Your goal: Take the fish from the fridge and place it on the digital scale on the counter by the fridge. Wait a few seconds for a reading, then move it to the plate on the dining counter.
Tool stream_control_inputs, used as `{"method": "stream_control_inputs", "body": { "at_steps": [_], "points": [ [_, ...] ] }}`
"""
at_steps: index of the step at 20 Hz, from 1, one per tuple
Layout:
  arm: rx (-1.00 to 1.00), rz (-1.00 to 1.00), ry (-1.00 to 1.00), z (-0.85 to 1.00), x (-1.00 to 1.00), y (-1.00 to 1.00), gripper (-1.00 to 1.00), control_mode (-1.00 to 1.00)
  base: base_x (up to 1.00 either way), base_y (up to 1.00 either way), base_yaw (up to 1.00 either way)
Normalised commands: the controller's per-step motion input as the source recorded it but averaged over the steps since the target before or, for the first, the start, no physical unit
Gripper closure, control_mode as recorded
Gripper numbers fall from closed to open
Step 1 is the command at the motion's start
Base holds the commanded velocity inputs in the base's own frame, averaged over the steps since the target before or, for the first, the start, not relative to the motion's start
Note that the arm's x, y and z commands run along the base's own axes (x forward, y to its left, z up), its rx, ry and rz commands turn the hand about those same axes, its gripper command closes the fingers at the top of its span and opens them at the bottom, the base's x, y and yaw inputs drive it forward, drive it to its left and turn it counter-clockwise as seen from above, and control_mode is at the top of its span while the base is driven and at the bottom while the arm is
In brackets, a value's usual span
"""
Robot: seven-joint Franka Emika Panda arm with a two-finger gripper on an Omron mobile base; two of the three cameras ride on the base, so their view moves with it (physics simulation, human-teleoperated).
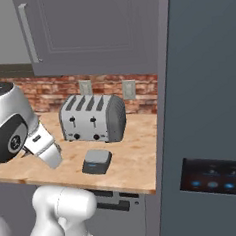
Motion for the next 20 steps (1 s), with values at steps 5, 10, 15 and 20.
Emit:
{"method": "stream_control_inputs", "body": {
  "at_steps": [5, 10, 15, 20],
  "points": [
    [0.00, -0.04, 0.02, -0.41, 0.55, -0.09, 1.00, -1.00, 0.00, 0.00, 0.00],
    [0.00, -0.05, 0.05, -0.36, 0.69, 0.00, 1.00, -1.00, 0.00, 0.00, 0.00],
    [0.00, -0.05, 0.03, -0.45, 0.60, 0.00, 1.00, -1.00, 0.00, 0.00, 0.00],
    [-0.01, -0.04, 0.00, -0.50, 0.37, -0.01, 1.00, -1.00, 0.00, 0.00, 0.00]
  ]
}}
